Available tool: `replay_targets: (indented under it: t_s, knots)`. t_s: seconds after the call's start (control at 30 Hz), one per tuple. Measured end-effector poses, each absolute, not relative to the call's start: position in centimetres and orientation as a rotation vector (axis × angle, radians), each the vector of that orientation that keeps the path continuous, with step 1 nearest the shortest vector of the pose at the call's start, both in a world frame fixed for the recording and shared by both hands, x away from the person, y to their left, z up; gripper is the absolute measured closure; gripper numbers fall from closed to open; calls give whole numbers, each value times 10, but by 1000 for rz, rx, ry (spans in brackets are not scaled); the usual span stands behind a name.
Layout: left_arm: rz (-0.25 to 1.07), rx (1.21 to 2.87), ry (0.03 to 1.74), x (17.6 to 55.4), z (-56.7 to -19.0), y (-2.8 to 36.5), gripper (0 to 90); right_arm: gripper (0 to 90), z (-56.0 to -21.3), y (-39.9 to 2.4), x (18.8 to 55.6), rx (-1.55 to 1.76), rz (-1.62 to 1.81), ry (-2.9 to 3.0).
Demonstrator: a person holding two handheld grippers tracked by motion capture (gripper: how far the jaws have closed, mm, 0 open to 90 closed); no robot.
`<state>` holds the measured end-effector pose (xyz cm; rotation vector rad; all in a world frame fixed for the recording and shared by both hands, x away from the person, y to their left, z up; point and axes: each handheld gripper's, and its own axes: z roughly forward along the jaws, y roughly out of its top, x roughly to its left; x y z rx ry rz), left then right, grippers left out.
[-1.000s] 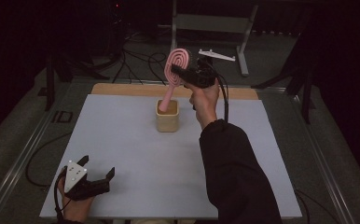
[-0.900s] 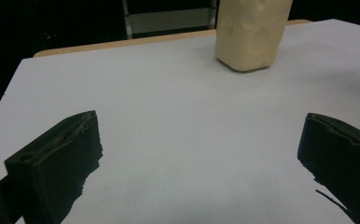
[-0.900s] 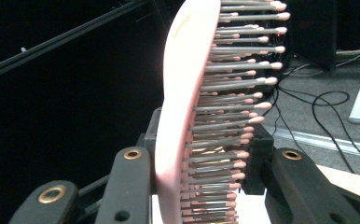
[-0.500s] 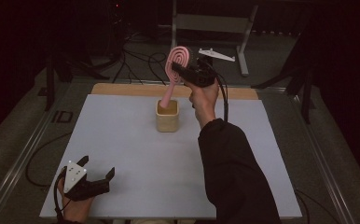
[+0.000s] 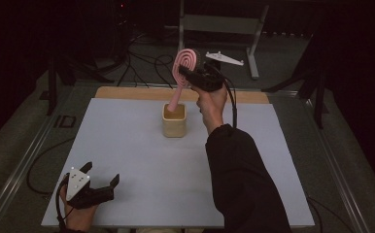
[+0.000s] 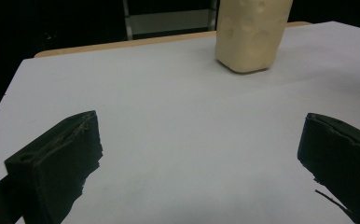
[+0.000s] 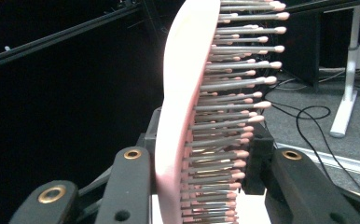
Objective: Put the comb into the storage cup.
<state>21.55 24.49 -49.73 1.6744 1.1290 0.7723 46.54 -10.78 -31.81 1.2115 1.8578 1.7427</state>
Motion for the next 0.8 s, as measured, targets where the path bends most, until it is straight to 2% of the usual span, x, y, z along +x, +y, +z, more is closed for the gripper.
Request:
replay_targets:
  t_s: [0.8]
  knots:
    - [774, 1676, 1126, 216, -498, 245, 0, 636, -337, -105, 467, 1234, 1737, 1869]
